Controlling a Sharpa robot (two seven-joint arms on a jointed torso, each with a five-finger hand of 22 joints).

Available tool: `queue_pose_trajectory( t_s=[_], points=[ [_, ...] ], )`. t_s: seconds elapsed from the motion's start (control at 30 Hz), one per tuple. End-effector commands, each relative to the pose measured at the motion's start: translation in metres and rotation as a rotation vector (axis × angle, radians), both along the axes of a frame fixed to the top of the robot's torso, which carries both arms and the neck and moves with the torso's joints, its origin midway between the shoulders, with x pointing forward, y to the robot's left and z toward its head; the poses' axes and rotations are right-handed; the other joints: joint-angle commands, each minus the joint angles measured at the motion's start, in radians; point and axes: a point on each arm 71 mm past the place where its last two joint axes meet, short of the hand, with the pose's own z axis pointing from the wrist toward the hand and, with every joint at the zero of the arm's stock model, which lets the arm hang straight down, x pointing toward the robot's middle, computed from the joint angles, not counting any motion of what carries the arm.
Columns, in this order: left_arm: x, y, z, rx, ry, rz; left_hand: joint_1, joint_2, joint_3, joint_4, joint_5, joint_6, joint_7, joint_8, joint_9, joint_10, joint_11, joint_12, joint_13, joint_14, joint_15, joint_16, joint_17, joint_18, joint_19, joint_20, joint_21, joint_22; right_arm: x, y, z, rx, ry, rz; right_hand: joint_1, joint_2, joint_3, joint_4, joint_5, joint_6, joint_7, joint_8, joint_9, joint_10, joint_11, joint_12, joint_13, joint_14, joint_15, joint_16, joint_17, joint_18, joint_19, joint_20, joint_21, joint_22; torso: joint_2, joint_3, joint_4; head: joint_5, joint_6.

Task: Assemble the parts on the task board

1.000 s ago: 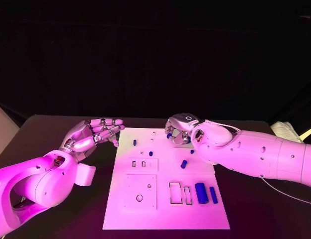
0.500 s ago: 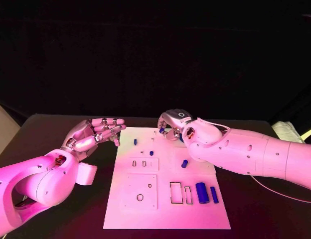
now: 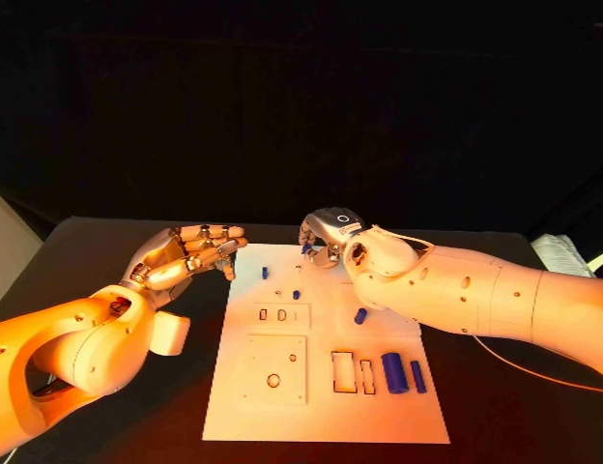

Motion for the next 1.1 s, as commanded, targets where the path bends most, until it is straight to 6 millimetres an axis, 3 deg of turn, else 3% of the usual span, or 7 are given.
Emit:
queue_pose_trajectory(
  t_s=[0.03, 1.1],
  points=[
    [-0.001, -0.003, 0.002, -0.008, -0.008, -0.024, -0.007, 0.001, 0.005, 0.001, -0.006, 0.000, 0.003, 0.001, 0.001, 0.004, 0.002, -0.004, 0.001, -0.006, 0.000, 0.006, 0.001, 0.013, -0.007, -0.002, 0.002, 0.001, 0.001, 0.002, 0.000, -0.004, -0.011, -0.002, 0.004, -0.007, 0.002, 0.000, 0.003, 0.005, 0.000, 0.003, 0.001, 0.035, -0.029, 0.001, 0.016, 0.030, -0.006, 0.005, 0.000, -0.012, 0.006, 0.000, 0.006, 0.000, 0.000, -0.0003, -0.0009, 0.003, 0.000],
    [0.000, -0.005, 0.008, -0.010, -0.018, -0.032, -0.007, 0.001, 0.007, -0.001, -0.006, 0.001, 0.003, 0.002, 0.002, 0.005, 0.002, -0.003, 0.001, -0.008, 0.000, 0.009, 0.001, 0.013, -0.009, -0.002, 0.007, 0.004, 0.006, 0.008, -0.016, -0.055, 0.043, -0.011, 0.000, -0.011, 0.003, -0.001, 0.005, -0.002, 0.002, 0.000, 0.003, 0.030, -0.027, -0.006, 0.016, 0.029, -0.005, 0.005, -0.002, -0.011, 0.003, 0.000, 0.004, -0.002, 0.002, -0.0006, -0.0009, 0.005, -0.010]
  ],
)
